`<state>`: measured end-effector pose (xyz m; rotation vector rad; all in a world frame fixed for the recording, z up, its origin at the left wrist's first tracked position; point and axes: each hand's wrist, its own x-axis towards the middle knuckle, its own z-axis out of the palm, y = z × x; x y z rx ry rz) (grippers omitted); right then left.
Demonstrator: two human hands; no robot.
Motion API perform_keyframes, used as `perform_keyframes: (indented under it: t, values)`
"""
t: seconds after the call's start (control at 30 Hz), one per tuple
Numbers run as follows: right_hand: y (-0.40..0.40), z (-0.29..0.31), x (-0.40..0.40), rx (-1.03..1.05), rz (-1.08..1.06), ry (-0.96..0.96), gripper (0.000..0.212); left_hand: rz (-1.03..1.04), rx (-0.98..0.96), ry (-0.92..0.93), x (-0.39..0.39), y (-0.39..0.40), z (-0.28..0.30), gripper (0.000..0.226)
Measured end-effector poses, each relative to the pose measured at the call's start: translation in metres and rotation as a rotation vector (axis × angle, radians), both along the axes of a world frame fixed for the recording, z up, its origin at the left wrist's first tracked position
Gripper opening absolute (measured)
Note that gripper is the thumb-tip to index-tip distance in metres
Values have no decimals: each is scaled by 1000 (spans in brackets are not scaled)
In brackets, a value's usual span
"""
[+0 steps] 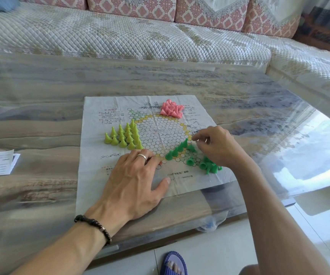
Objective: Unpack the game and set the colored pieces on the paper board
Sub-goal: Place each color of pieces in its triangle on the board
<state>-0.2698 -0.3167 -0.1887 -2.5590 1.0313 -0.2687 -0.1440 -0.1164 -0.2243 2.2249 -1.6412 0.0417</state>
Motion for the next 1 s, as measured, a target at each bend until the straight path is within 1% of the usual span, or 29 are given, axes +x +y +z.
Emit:
perform_keyframes:
  t: [0.07, 0.13, 0.23, 0.47, 0.73, 0.87, 0.93, 1.0]
  values:
    - [-1, 4, 0, 10, -4, -99, 26, -3, 4, 0, 0, 0, 0, 55]
    - [-4, 4, 1, 0, -29, -206, 22, -2, 5, -1, 0, 0, 0, 55]
    - [-7, 2, 4, -13, -59, -274, 15, -2, 5, -2, 0, 0, 1, 55]
    - [-3, -4, 12, -45, -22, -197, 14, 0, -6, 2, 0, 1, 0, 52]
    - [-2, -7, 16, -37, 7, -171, 16, 0, -20, 3, 0, 0, -1, 51]
    - [-3, 0, 10, -41, -38, -197, 22, -2, -8, 2, 0, 0, -1, 53]
    - [-5, 2, 4, -56, -66, -164, 24, 0, -5, 2, 0, 0, 0, 55]
    - [-3, 4, -1, -51, -81, -88, 29, 2, 1, 1, -1, 0, 2, 57]
